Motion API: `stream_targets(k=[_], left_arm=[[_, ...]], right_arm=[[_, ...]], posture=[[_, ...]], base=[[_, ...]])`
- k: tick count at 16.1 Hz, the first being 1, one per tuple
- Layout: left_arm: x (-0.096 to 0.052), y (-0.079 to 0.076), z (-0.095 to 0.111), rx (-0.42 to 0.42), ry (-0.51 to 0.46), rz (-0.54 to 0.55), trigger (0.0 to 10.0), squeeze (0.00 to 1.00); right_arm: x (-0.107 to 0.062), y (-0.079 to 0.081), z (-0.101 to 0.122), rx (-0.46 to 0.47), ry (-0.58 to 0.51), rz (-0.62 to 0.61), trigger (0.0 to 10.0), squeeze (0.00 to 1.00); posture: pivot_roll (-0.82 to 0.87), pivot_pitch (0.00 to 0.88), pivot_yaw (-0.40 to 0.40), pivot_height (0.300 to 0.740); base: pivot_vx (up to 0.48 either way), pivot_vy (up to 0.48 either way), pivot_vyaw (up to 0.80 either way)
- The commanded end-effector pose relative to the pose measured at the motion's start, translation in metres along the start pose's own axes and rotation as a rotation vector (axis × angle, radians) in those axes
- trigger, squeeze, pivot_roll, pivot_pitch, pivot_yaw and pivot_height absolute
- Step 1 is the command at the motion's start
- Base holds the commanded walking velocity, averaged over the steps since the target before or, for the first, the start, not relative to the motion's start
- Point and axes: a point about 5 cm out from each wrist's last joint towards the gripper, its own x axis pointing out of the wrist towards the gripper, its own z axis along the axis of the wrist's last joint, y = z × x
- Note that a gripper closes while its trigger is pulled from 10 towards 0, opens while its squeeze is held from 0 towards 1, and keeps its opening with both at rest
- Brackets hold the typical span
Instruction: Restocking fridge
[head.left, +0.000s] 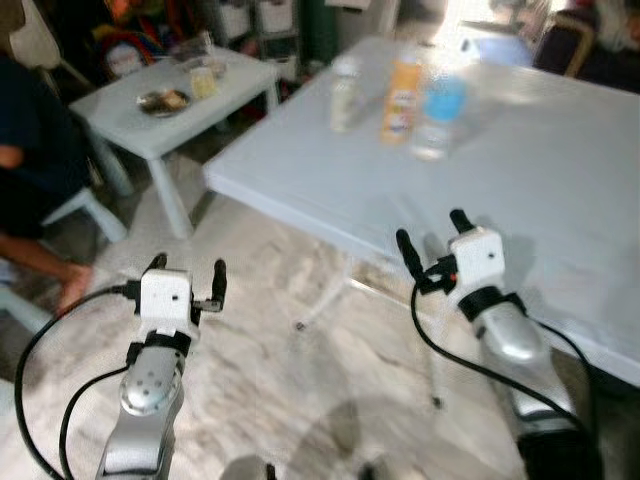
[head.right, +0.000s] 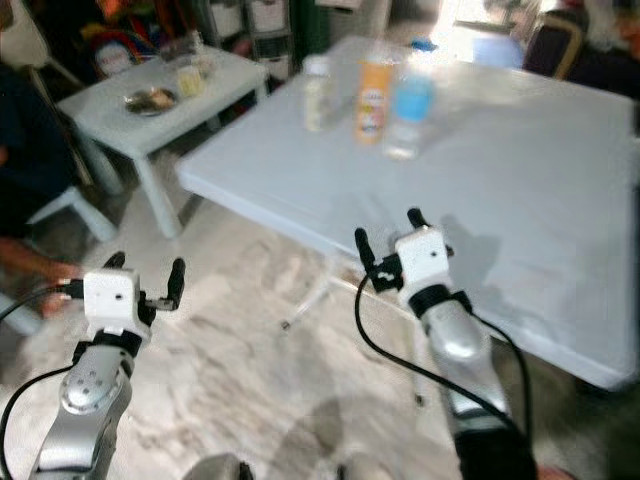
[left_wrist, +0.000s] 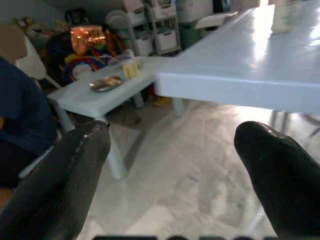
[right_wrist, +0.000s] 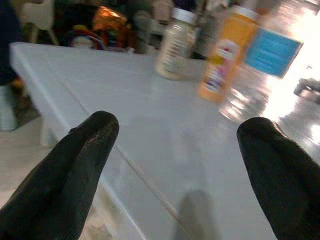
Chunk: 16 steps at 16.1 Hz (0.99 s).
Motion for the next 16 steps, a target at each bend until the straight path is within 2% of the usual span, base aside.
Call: stream_targets(k=[1, 3, 4, 5, 7, 8, 10, 11, 13, 16], left_arm=[[0.000, 0.007, 0.003, 0.029, -0.004, 0.004, 10.0, 0.00], [-0.004, 0.007, 0.001, 0.029, 0.011, 0.010, 10.0, 0.00], [-0.008, 0.009, -0.003, 0.024, 0.031, 0.034, 10.0, 0.00], [-0.012, 0.010, -0.006, 0.020, 0.043, 0.051, 10.0, 0.00], [-0.022, 0.011, -0.015, -0.008, 0.091, 0.082, 10.0, 0.00], [-0.022, 0.010, -0.015, -0.003, 0.090, 0.076, 10.0, 0.00], [-0.016, 0.013, -0.012, -0.007, 0.079, 0.097, 10.0, 0.00], [-0.012, 0.015, -0.010, -0.008, 0.068, 0.105, 10.0, 0.00], [-0.006, 0.014, -0.008, -0.012, 0.056, 0.098, 10.0, 0.00], [0.001, 0.001, 0.000, -0.058, 0.006, 0.032, 10.0, 0.00]], right_arm=[[0.002, 0.007, 0.013, 0.003, -0.023, 0.085, 10.0, 0.00], [-0.005, 0.011, 0.012, 0.024, -0.006, 0.099, 10.0, 0.00], [-0.006, 0.017, 0.006, 0.047, 0.020, 0.068, 10.0, 0.00], [-0.005, 0.020, 0.004, 0.046, 0.021, 0.021, 10.0, 0.00], [-0.002, 0.027, -0.001, 0.077, 0.034, -0.175, 10.0, 0.00], [-0.002, 0.026, -0.001, 0.031, 0.034, -0.220, 10.0, 0.00], [-0.008, 0.015, -0.005, 0.105, 0.051, -0.363, 10.0, 0.00], [-0.013, 0.003, -0.007, 0.066, 0.049, -0.391, 10.0, 0.00], [-0.025, -0.007, -0.018, 0.122, 0.096, -0.382, 10.0, 0.00], [-0.013, -0.005, -0.011, 0.108, 0.062, -0.353, 10.0, 0.00]], posture=[[-0.05, 0.115, 0.031, 0.740], [-0.04, 0.116, 0.032, 0.740], [-0.04, 0.111, 0.031, 0.740], [-0.04, 0.104, 0.034, 0.740], [-0.03, 0.086, 0.035, 0.740], [-0.03, 0.083, 0.034, 0.740], [-0.04, 0.094, 0.033, 0.740], [-0.05, 0.098, 0.035, 0.740], [-0.07, 0.098, 0.032, 0.740], [-0.08, 0.108, 0.025, 0.740]], base=[[0.371, 0.304, 0.00], [0.356, 0.152, 0.00], [0.000, 0.000, 0.00], [0.000, 0.000, 0.00], [0.000, 0.000, 0.00], [0.000, 0.000, 0.00], [0.000, 0.000, 0.00], [0.000, 0.000, 0.00], [0.000, 0.000, 0.00], [0.106, 0.000, 0.00]])
